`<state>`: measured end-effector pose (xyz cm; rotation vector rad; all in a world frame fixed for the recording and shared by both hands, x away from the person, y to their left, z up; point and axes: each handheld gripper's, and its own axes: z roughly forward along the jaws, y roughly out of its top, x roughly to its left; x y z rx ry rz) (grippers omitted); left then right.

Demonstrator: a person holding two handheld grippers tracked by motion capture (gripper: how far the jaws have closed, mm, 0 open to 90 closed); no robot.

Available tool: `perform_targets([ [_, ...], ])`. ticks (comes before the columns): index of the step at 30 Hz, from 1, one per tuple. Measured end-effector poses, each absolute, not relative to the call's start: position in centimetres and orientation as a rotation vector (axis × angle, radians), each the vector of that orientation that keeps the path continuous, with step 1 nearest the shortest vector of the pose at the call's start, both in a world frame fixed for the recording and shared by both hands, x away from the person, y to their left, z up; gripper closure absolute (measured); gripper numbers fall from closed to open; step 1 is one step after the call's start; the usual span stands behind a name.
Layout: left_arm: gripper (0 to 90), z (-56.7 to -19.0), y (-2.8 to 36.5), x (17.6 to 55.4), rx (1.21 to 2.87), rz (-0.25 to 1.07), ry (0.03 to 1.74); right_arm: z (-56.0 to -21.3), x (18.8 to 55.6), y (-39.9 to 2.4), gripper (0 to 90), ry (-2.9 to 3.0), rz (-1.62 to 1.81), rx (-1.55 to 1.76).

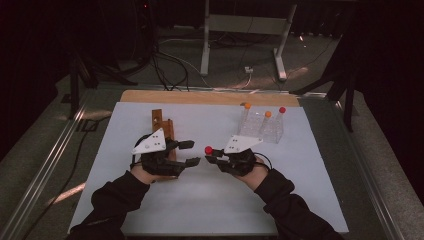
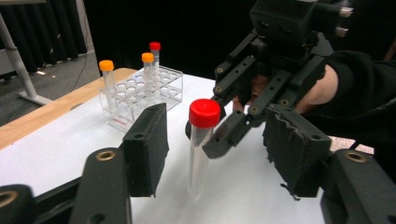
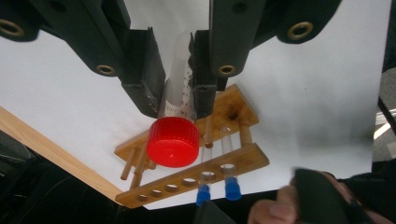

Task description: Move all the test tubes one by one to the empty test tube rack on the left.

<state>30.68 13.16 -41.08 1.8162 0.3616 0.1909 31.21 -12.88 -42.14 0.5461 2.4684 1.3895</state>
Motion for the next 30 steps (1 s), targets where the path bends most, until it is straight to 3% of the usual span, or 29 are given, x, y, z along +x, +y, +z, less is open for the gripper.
perform_targets([
  [20, 68.6, -41.6, 10.9, 31.0, 1.840, 0.273, 0.332, -41.9, 30.9, -12.2, 74.7, 2.489, 1.408, 0.518],
  [30, 71.7, -41.3, 10.7, 31.0, 1.849, 0.299, 0.311, -41.8, 30.8, -12.2, 74.6, 2.481, 1.412, 0.523],
])
